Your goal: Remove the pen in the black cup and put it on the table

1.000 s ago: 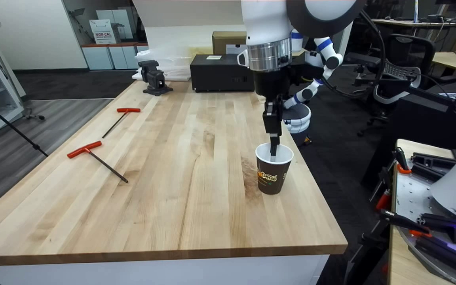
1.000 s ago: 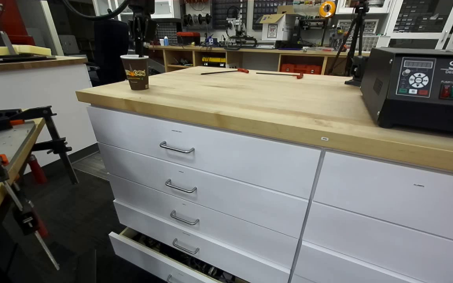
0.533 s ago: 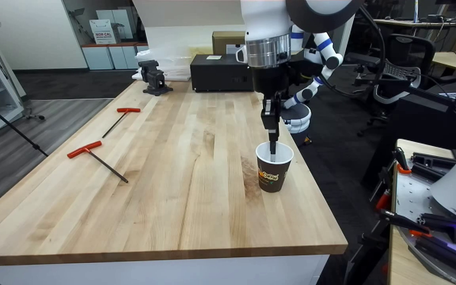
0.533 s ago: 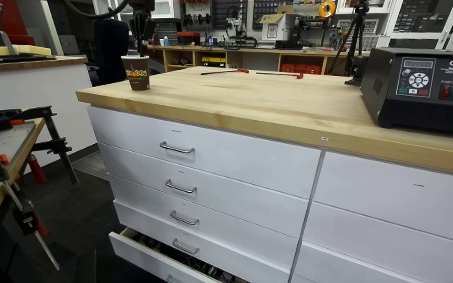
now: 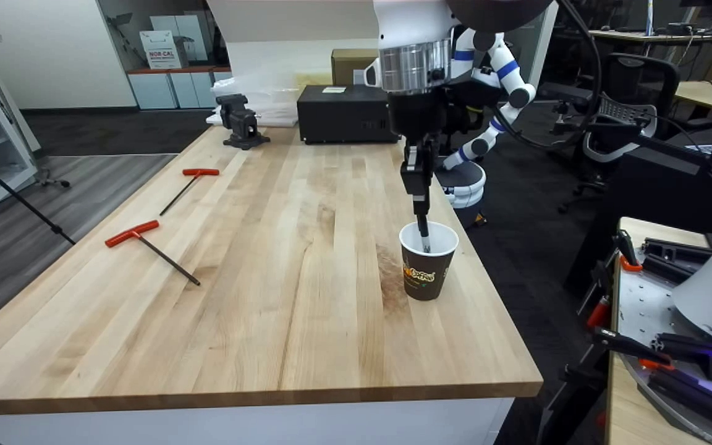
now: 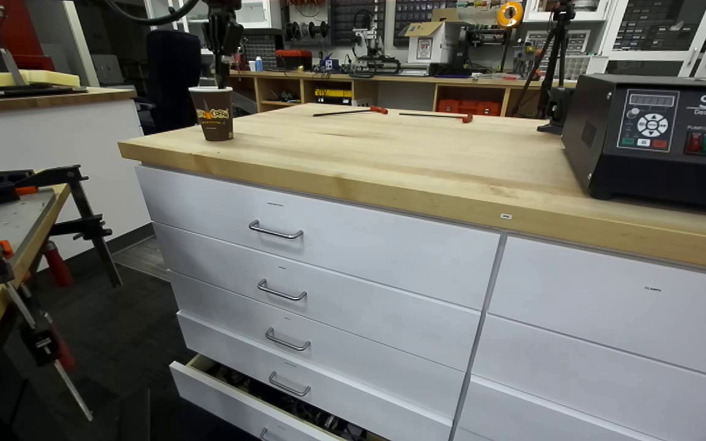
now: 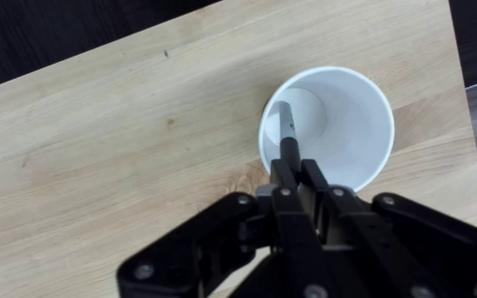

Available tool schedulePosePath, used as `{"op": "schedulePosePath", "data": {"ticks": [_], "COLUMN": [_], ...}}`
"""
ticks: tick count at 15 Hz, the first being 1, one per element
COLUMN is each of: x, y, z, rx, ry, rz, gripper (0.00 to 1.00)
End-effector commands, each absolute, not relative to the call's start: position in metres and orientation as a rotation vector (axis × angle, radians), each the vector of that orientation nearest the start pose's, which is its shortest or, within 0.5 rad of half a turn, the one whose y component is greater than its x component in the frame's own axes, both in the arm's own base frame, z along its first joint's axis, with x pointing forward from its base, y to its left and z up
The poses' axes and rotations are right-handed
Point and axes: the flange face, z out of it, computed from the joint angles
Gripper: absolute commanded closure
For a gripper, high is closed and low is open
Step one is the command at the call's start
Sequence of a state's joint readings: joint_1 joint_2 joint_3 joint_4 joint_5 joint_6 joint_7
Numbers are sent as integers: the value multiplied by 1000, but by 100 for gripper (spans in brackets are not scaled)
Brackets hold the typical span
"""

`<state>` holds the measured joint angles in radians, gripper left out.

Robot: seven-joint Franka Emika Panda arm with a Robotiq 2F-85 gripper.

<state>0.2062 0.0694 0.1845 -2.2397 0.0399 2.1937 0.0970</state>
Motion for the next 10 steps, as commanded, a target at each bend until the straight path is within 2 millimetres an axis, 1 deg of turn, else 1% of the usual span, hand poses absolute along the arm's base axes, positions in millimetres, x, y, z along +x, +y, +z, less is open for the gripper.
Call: {"op": "schedulePosePath", "data": {"ticks": [1, 5, 7, 10], "x": [476, 479, 486, 501], "y": [201, 205, 205, 204], "z": [350, 371, 388, 419], "rx": [-3066, -3038, -3046, -3063], "ry": [-405, -414, -410, -402], "rz": [221, 259, 242, 145], "gripper": [97, 97, 97, 97]}}
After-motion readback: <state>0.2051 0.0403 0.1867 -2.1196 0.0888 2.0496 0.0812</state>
